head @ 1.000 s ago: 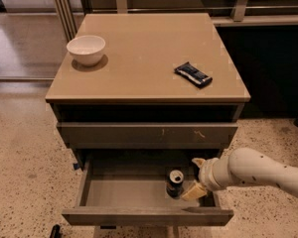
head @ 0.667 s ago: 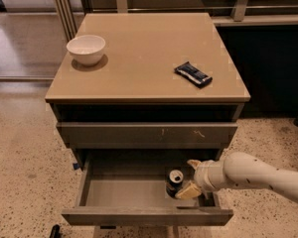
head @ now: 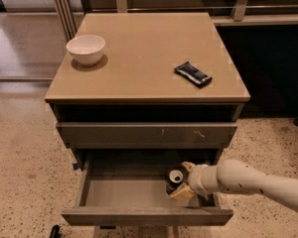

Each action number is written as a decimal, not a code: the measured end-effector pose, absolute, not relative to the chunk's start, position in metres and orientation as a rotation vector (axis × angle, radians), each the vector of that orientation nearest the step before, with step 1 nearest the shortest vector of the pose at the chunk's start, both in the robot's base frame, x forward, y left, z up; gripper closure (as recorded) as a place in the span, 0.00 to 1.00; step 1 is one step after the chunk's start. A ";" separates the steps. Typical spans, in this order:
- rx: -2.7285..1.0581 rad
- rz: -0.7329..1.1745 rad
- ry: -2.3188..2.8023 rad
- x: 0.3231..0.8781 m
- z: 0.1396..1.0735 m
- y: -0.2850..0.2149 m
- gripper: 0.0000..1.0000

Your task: Pick pepsi can from middle drawer and place on counter

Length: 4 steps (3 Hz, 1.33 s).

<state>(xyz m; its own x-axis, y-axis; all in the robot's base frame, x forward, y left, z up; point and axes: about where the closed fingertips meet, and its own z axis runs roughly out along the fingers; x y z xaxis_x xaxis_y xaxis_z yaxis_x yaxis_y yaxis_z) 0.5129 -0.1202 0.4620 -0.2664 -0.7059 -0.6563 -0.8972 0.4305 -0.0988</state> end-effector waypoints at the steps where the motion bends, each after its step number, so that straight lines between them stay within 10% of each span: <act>1: -1.344 0.385 2.054 0.519 0.443 -0.117 0.23; 4: -1.361 0.362 2.060 0.527 0.424 -0.113 0.82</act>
Offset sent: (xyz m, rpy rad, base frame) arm 0.0265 0.0093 -0.0598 -0.0641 -0.0093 -0.0009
